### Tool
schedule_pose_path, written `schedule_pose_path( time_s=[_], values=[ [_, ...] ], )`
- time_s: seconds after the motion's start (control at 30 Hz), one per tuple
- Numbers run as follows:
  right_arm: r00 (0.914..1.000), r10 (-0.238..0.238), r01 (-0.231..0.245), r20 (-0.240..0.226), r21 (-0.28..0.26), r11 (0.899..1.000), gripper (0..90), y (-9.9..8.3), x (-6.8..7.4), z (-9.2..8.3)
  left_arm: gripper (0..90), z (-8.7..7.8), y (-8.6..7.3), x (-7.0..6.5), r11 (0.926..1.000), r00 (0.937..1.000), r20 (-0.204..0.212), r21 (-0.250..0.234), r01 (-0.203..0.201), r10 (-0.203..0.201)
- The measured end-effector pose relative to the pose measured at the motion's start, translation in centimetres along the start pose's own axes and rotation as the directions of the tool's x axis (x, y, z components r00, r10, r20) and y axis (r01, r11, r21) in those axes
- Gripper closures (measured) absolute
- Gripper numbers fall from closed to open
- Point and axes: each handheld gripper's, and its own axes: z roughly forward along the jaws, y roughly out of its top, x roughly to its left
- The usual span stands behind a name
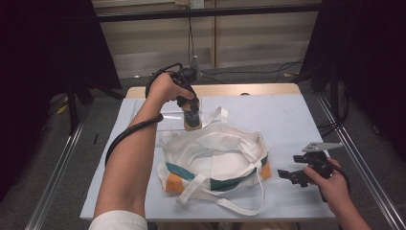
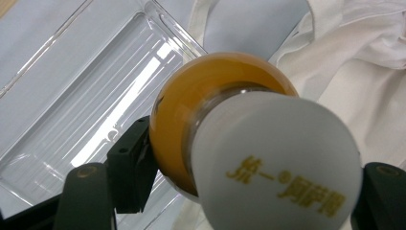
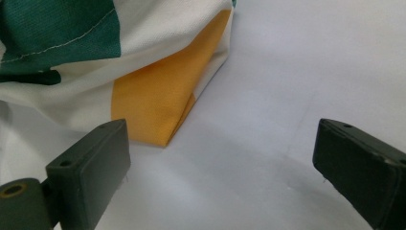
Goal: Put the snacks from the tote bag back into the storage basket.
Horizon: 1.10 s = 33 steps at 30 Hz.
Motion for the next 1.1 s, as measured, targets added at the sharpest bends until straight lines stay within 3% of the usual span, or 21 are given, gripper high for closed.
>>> schedule_pose_path(
  time_s=[1.1],
  values=[
    [1.0, -0.004, 0.004, 0.0, 0.0, 1.0, 5.3, 0.0, 0.1, 0.0, 30.2, 1.6, -0.3, -0.1, 0.9996, 0.9996, 0.002, 0.005, -0.028, 0.028]
  ],
)
